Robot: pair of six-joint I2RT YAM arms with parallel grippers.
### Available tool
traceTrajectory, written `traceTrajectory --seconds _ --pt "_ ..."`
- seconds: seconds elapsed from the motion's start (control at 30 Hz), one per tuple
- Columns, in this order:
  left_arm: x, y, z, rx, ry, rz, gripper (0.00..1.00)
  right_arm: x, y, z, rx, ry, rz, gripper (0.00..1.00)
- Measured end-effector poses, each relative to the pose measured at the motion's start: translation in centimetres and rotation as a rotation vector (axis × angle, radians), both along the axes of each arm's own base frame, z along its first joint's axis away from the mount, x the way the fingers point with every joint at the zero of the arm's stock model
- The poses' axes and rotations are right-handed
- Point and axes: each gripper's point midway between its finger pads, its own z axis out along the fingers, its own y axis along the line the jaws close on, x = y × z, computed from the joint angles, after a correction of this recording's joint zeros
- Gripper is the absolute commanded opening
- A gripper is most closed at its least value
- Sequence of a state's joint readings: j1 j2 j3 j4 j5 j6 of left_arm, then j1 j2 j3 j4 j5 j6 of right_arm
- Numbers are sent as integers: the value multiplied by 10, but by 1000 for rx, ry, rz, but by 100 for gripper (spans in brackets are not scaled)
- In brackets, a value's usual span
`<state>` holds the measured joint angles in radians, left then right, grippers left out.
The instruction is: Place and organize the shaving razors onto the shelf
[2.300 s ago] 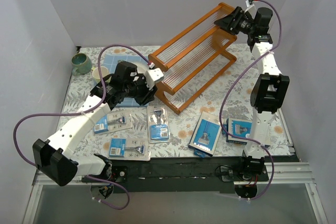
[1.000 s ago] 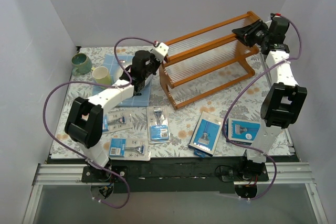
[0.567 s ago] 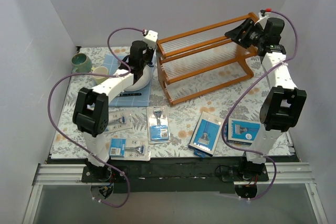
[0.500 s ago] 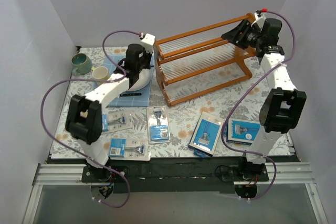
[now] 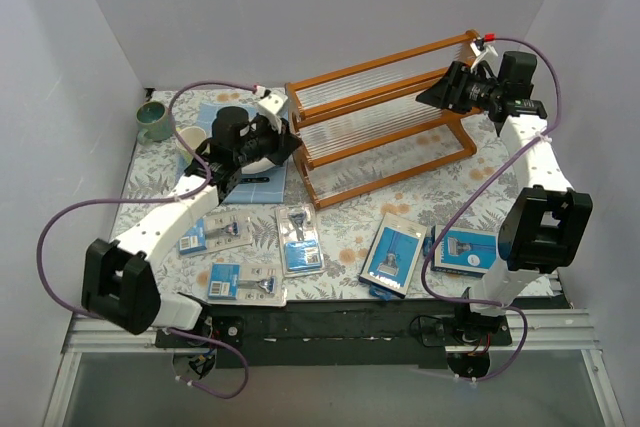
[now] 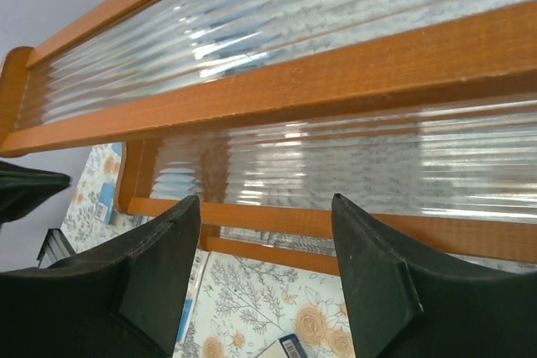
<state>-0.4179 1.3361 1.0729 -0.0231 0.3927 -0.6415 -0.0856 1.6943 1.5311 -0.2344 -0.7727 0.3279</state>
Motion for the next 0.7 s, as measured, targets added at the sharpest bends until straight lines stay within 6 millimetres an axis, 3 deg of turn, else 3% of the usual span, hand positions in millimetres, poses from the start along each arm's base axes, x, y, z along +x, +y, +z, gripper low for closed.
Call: traceTrajectory --seconds 0.17,0.4,0.7 --pt "17 -14 -65 60 149 -30 0 -3 -9 -5 -36 -7 6 66" --pt "58 -22 -66 100 55 -15 0 -1 -44 -2 -112 -45 -39 66" --pt "127 -43 -61 102 -112 6 0 26 -102 65 -284 -251 -208 66"
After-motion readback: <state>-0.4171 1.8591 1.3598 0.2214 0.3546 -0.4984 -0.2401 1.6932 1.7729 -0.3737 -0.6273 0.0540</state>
